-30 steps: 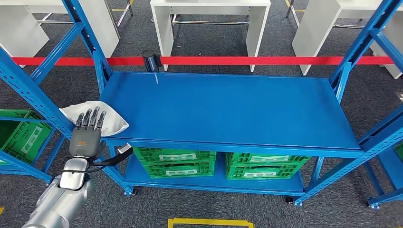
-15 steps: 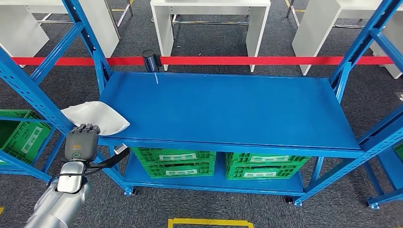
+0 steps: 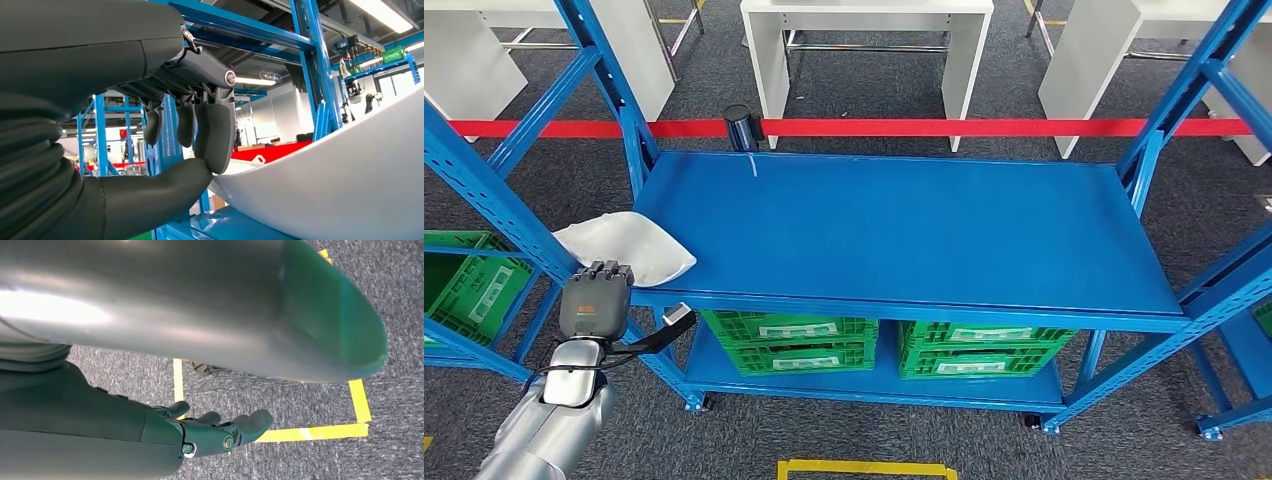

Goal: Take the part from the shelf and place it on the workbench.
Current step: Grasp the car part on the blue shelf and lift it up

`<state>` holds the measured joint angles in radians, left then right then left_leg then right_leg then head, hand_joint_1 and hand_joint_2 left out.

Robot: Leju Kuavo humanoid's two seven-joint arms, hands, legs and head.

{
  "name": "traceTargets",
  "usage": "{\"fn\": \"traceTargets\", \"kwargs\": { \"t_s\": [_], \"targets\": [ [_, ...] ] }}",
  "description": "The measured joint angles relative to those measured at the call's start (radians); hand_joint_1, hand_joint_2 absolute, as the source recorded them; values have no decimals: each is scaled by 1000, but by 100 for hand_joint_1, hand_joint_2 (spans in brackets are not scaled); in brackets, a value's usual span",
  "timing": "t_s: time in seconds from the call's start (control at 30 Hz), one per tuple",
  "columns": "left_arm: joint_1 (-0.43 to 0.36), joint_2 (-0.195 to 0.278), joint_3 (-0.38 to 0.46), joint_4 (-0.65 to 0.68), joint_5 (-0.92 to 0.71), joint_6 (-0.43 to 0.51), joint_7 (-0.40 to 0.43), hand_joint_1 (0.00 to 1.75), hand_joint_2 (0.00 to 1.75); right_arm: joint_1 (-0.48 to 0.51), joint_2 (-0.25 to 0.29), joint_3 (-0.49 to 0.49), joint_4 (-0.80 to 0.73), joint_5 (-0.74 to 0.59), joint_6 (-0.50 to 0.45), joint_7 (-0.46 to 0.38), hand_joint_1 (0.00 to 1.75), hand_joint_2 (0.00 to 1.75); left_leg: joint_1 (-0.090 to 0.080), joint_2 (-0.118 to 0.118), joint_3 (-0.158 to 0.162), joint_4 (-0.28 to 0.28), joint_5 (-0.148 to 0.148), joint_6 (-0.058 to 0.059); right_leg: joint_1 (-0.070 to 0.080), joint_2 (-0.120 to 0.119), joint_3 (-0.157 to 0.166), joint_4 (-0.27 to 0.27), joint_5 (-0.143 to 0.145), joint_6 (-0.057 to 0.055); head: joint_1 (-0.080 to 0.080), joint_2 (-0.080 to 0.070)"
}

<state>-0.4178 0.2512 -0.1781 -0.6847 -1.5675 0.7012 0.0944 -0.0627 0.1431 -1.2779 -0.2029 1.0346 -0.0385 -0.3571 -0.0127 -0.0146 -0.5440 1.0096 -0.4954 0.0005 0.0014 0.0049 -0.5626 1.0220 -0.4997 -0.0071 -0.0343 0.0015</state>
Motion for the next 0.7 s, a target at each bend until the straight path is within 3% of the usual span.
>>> {"fn": "traceTargets", "kwargs": {
  "t_s": [0.1, 0.23, 0.37, 0.53, 0.6, 0.7],
  "targets": [
    [0, 1, 0, 0, 0, 0, 4, 122, 175, 0, 0, 0, 0, 0, 0, -1, 0, 0, 0, 0, 0, 0, 0, 0, 0, 0, 0, 0, 0, 0, 0, 0],
    [0, 1, 0, 0, 0, 0, 6, 155, 175, 0, 0, 1, 0, 0, 0, -2, 0, 0, 0, 0, 0, 0, 0, 0, 0, 0, 0, 0, 0, 0, 0, 0],
    [0, 1, 0, 0, 0, 0, 6, 138, 175, 0, 0, 1, 0, 0, 0, -2, 0, 0, 0, 0, 0, 0, 0, 0, 0, 0, 0, 0, 0, 0, 0, 0],
    [0, 2, 0, 0, 0, 0, 6, 144, 175, 0, 0, 1, 0, 0, 0, -2, 0, 0, 0, 0, 0, 0, 0, 0, 0, 0, 0, 0, 0, 0, 0, 0],
    [0, 2, 0, -1, 0, 0, 6, 132, 175, 0, 0, 1, 0, 0, 0, -2, 0, 0, 0, 0, 0, 0, 0, 0, 0, 0, 0, 0, 0, 0, 0, 0],
    [0, 2, 0, -1, 0, 0, 6, 79, 175, 0, 0, 1, 0, 0, 0, -2, 0, 0, 0, 0, 0, 0, 0, 0, 0, 0, 0, 0, 0, 0, 0, 0]
  ]
}}
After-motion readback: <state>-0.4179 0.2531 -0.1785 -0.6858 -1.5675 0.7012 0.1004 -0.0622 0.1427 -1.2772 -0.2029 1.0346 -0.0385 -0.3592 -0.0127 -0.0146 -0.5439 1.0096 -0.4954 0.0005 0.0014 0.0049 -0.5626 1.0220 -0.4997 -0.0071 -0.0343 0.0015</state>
